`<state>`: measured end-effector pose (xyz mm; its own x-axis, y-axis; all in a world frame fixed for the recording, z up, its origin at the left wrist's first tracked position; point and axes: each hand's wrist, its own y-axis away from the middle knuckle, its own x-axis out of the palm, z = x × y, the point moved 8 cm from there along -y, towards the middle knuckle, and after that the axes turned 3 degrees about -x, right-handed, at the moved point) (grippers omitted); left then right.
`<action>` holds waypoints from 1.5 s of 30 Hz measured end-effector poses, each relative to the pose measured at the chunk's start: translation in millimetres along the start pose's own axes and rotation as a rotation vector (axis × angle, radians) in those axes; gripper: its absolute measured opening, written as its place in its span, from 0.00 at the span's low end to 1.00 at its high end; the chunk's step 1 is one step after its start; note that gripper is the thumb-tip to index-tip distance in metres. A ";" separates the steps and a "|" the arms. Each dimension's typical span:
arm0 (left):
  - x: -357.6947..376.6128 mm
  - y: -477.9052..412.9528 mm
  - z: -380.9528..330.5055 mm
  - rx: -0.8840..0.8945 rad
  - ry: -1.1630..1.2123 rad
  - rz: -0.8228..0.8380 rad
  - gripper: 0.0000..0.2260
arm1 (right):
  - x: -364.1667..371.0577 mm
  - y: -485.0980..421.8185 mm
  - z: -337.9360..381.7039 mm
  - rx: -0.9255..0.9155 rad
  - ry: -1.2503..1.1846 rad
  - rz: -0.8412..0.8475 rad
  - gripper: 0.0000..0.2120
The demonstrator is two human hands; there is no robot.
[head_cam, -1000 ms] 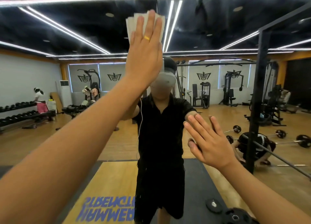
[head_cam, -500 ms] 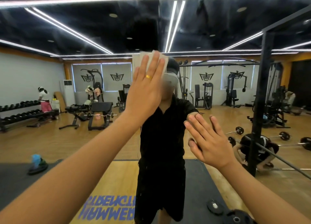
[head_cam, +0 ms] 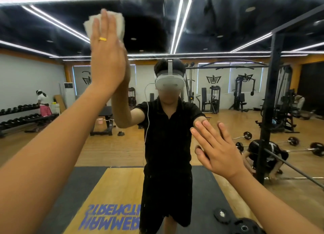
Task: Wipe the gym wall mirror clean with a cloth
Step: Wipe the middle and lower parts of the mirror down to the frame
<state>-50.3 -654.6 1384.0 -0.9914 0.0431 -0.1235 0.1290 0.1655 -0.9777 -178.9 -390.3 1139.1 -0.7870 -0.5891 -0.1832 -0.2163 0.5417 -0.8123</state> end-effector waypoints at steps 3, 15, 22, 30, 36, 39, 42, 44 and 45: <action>-15.3 19.0 41.5 -0.086 -0.016 -0.049 0.26 | -0.3 -0.8 -0.1 0.004 0.001 0.000 0.28; -4.3 114.9 63.1 -0.145 0.021 -0.021 0.28 | -2.9 -0.4 -0.1 0.010 -0.021 0.019 0.28; 50.2 121.0 -71.1 0.415 0.034 0.218 0.31 | -2.1 -1.7 -1.0 0.000 -0.014 0.032 0.30; 55.9 98.6 -63.8 0.360 -0.002 0.171 0.26 | 0.7 -2.3 1.8 0.025 -0.030 0.048 0.29; 55.6 84.0 -84.3 0.072 0.128 0.075 0.28 | -9.4 -8.7 2.7 0.034 -0.097 0.067 0.31; 63.7 96.7 -90.3 0.066 0.094 0.065 0.28 | -22.4 -6.1 -2.8 -0.024 -0.164 0.073 0.32; 66.7 102.3 -94.9 0.062 0.073 0.043 0.26 | -37.9 0.1 -38.1 -0.031 -0.156 0.019 0.30; 70.7 111.3 -102.9 0.056 0.080 0.028 0.25 | -36.2 5.1 -62.6 -0.023 -0.143 0.029 0.30; 73.2 117.1 -106.5 0.056 0.072 0.021 0.25 | -32.2 7.3 -67.8 -0.027 -0.126 0.045 0.30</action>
<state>-105.5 -527.1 1278.5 -0.9841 0.1173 -0.1337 0.1465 0.1085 -0.9832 -194.3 -326.6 1176.6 -0.7177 -0.6335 -0.2892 -0.1989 0.5844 -0.7867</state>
